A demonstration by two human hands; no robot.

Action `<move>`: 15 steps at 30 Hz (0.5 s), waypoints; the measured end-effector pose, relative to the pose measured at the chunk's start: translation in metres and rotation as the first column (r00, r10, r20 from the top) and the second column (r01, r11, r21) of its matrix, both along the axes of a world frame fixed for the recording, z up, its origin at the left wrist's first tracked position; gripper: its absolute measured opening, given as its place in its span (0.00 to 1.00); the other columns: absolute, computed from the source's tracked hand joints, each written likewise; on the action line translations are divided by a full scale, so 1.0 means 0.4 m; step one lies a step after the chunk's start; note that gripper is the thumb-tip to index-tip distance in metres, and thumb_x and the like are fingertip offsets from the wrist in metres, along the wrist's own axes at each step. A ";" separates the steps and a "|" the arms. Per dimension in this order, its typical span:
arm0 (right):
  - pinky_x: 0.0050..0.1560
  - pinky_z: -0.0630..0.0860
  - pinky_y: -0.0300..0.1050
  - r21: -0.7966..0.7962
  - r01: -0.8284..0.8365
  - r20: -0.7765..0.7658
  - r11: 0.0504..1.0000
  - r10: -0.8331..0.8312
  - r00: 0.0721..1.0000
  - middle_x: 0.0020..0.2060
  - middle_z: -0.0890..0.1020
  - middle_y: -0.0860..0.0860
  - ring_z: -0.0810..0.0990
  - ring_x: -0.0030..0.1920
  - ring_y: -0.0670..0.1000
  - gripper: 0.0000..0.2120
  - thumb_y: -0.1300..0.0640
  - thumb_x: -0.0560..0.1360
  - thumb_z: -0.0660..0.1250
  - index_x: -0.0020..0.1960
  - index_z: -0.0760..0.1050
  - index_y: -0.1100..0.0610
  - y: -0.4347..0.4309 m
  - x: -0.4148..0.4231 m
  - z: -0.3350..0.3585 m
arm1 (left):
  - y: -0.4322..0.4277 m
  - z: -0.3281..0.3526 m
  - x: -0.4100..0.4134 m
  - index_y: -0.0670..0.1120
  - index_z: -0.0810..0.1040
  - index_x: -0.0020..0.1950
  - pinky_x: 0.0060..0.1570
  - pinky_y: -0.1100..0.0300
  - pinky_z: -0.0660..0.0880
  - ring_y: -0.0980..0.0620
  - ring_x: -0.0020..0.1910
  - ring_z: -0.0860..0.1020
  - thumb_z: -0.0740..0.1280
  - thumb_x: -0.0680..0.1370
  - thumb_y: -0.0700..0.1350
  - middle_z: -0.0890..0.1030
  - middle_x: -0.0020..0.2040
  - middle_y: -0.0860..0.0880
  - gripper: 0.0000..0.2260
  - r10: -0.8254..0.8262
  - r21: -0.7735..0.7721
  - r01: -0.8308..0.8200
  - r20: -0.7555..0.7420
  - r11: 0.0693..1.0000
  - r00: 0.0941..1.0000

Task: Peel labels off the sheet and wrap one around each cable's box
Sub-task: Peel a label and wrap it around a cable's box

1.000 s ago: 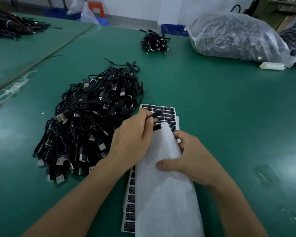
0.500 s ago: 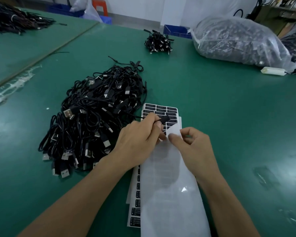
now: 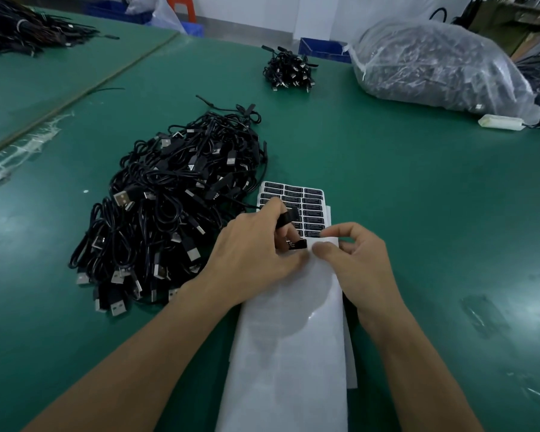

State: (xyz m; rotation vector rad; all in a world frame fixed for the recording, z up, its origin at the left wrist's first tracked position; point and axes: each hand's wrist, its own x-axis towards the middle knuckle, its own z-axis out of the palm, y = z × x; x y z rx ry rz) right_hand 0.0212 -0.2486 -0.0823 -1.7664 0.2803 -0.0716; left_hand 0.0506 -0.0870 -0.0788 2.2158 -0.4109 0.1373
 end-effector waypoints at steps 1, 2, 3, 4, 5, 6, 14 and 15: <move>0.40 0.70 0.51 0.001 -0.004 0.001 1.000 0.004 1.000 0.39 0.79 0.71 0.72 0.35 0.54 0.08 0.62 0.72 0.71 0.47 0.77 0.51 0.000 0.002 -0.002 | 0.001 0.000 -0.001 0.58 0.63 0.39 0.43 0.49 0.79 0.59 0.39 0.82 0.76 0.68 0.54 0.83 0.40 0.61 0.20 -0.003 -0.008 0.003 0.006 1.000 1.000; 0.40 0.70 0.52 0.005 -0.006 0.002 1.000 0.006 1.000 0.40 0.79 0.71 0.73 0.35 0.55 0.08 0.62 0.72 0.72 0.47 0.77 0.51 0.000 0.003 -0.004 | 0.001 0.000 -0.001 0.57 0.63 0.39 0.43 0.49 0.79 0.60 0.39 0.82 0.77 0.69 0.54 0.83 0.40 0.62 0.21 -0.006 -0.012 0.006 0.011 1.000 1.000; 0.40 0.71 0.52 0.010 -0.008 0.006 1.000 0.008 1.000 0.40 0.80 0.70 0.74 0.35 0.55 0.08 0.61 0.73 0.72 0.47 0.77 0.50 0.000 0.004 -0.005 | 0.001 -0.002 0.000 0.57 0.62 0.39 0.43 0.50 0.79 0.61 0.39 0.81 0.77 0.69 0.54 0.83 0.40 0.64 0.21 -0.008 -0.013 0.008 0.015 1.000 1.000; 0.40 0.72 0.53 0.017 -0.011 0.010 1.000 0.011 1.000 0.39 0.81 0.69 0.74 0.35 0.56 0.09 0.61 0.73 0.72 0.48 0.76 0.50 0.001 0.004 -0.006 | 0.002 -0.003 0.001 0.57 0.62 0.39 0.43 0.51 0.79 0.63 0.38 0.81 0.77 0.69 0.54 0.83 0.40 0.65 0.22 -0.009 -0.011 0.009 0.018 1.000 1.000; 0.40 0.73 0.53 0.021 -0.016 0.013 1.000 0.015 1.000 0.39 0.81 0.69 0.75 0.35 0.56 0.09 0.61 0.73 0.72 0.48 0.76 0.49 0.001 0.004 -0.007 | 0.001 -0.005 0.001 0.57 0.62 0.39 0.43 0.52 0.78 0.63 0.38 0.81 0.77 0.69 0.54 0.83 0.40 0.66 0.22 -0.009 -0.003 0.009 0.021 1.000 1.000; 0.40 0.73 0.53 0.022 -0.020 0.015 1.000 0.019 1.000 0.39 0.81 0.68 0.75 0.35 0.56 0.09 0.60 0.73 0.72 0.48 0.76 0.49 0.001 0.004 -0.008 | 0.000 -0.005 0.002 0.57 0.61 0.39 0.42 0.54 0.78 0.64 0.38 0.81 0.77 0.70 0.54 0.82 0.40 0.67 0.22 -0.006 0.010 0.006 0.024 1.000 1.000; 0.42 0.78 0.57 -0.007 -0.058 0.000 0.998 0.058 0.998 0.36 0.85 0.60 0.79 0.36 0.56 0.09 0.61 0.76 0.71 0.49 0.76 0.49 0.003 0.001 -0.004 | 0.001 -0.007 0.004 0.56 0.61 0.38 0.43 0.53 0.78 0.64 0.38 0.80 0.75 0.71 0.51 0.82 0.39 0.68 0.20 0.005 0.021 -0.006 0.023 1.000 1.000; 0.43 0.80 0.59 -0.009 -0.058 -0.004 0.998 0.058 0.998 0.36 0.85 0.58 0.80 0.36 0.56 0.09 0.61 0.76 0.72 0.50 0.75 0.49 0.003 0.001 -0.003 | 0.002 -0.007 0.005 0.56 0.61 0.38 0.43 0.52 0.78 0.63 0.38 0.80 0.74 0.71 0.50 0.82 0.39 0.68 0.20 0.006 0.014 -0.006 0.026 1.000 1.000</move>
